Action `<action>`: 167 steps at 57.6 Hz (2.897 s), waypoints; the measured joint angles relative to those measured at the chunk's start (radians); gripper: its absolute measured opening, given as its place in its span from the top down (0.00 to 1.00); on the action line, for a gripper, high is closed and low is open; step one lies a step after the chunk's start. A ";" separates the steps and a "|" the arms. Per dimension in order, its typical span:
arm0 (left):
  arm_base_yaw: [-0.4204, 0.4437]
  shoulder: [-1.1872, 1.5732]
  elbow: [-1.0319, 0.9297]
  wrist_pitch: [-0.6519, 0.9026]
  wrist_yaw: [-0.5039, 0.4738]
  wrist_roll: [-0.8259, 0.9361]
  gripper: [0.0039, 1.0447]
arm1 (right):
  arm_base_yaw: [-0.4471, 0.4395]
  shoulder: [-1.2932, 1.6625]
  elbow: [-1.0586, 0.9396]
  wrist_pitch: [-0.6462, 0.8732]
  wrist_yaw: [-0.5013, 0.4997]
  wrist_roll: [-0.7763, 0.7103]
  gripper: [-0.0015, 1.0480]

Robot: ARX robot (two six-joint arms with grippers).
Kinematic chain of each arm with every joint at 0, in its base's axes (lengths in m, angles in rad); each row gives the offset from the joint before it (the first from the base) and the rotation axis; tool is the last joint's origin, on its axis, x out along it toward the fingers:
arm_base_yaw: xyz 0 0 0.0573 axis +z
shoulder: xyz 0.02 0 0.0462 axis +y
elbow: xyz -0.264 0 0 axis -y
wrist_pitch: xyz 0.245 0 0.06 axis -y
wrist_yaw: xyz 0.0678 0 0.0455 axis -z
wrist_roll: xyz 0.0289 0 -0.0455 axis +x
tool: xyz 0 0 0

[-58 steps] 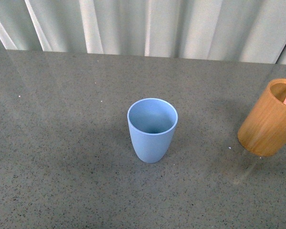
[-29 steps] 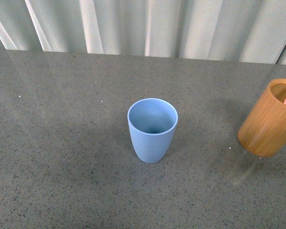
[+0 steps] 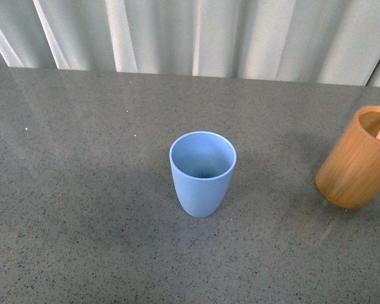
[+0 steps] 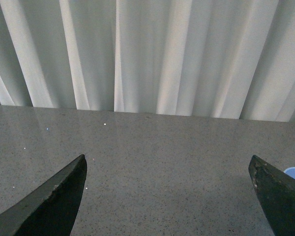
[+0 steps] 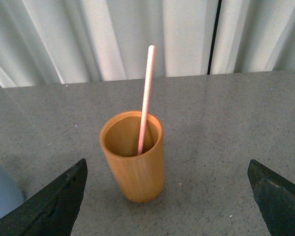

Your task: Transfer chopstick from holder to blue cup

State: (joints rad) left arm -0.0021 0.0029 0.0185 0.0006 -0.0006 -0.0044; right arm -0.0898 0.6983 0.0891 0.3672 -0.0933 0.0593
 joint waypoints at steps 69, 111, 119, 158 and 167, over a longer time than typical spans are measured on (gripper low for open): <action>0.000 0.000 0.000 0.000 0.000 0.000 0.06 | 0.119 1.149 0.529 0.628 0.101 -0.032 0.10; 0.000 0.000 0.000 0.000 0.000 0.000 0.06 | 0.132 1.204 0.547 0.675 0.110 -0.028 0.92; 0.000 0.000 0.000 0.000 0.000 0.000 0.06 | 0.142 1.182 0.526 0.685 0.111 -0.034 0.98; 0.000 0.000 0.000 0.000 0.000 0.000 0.06 | 0.341 0.859 0.496 0.716 0.199 -0.156 0.98; 0.000 0.000 0.000 0.000 0.000 0.000 0.06 | 0.417 0.791 0.538 0.668 0.231 -0.148 0.98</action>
State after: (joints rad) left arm -0.0021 0.0032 0.0185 0.0006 -0.0010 -0.0044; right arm 0.3271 1.4891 0.6270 1.0355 0.1375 -0.0891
